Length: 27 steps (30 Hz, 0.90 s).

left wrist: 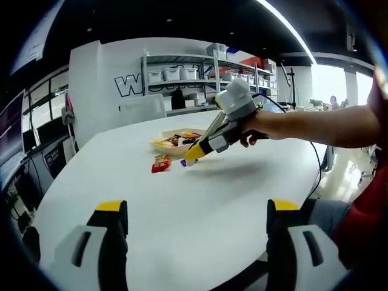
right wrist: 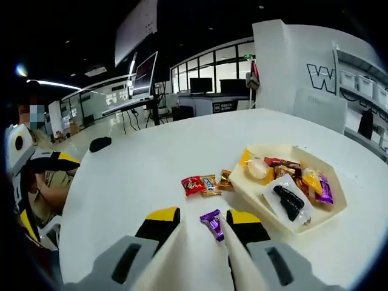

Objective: Place the target food into the container with the food tongs after gripping and lifting it, then release it inside without dropping or visibly crushing the food.

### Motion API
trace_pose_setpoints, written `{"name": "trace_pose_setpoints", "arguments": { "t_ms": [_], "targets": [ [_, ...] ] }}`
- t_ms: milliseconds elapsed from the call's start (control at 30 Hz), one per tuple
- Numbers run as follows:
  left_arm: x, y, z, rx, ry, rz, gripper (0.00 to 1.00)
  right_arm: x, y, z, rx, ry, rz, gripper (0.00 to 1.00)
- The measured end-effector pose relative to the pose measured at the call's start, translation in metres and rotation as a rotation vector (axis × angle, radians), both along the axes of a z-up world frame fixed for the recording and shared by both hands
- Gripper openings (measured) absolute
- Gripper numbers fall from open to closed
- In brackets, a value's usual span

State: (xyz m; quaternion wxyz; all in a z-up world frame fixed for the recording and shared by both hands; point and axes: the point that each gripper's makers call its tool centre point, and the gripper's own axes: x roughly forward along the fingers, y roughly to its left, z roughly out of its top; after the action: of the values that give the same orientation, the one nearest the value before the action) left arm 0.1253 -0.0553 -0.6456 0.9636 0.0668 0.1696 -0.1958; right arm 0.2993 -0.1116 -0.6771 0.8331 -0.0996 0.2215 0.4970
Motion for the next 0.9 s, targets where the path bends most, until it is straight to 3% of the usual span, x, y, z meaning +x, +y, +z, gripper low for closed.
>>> {"name": "trace_pose_setpoints", "arguments": {
  "t_ms": [167, 233, 600, 900],
  "targets": [
    [-0.001, -0.002, 0.002, -0.002, -0.006, 0.004, 0.93, -0.008, -0.003, 0.003, -0.009, -0.013, 0.015, 0.25],
    [-0.001, -0.003, 0.003, 0.001, -0.008, 0.004, 0.94, -0.006, -0.003, 0.006, -0.003, -0.044, 0.02, 0.25],
    [-0.002, 0.001, 0.003, 0.016, -0.006, 0.009, 0.93, 0.007, 0.002, -0.004, -0.011, -0.063, 0.02, 0.25],
    [-0.002, 0.004, 0.003, 0.018, -0.004, 0.015, 0.93, 0.007, -0.001, -0.006, -0.004, -0.044, -0.015, 0.26]
  ]
}}
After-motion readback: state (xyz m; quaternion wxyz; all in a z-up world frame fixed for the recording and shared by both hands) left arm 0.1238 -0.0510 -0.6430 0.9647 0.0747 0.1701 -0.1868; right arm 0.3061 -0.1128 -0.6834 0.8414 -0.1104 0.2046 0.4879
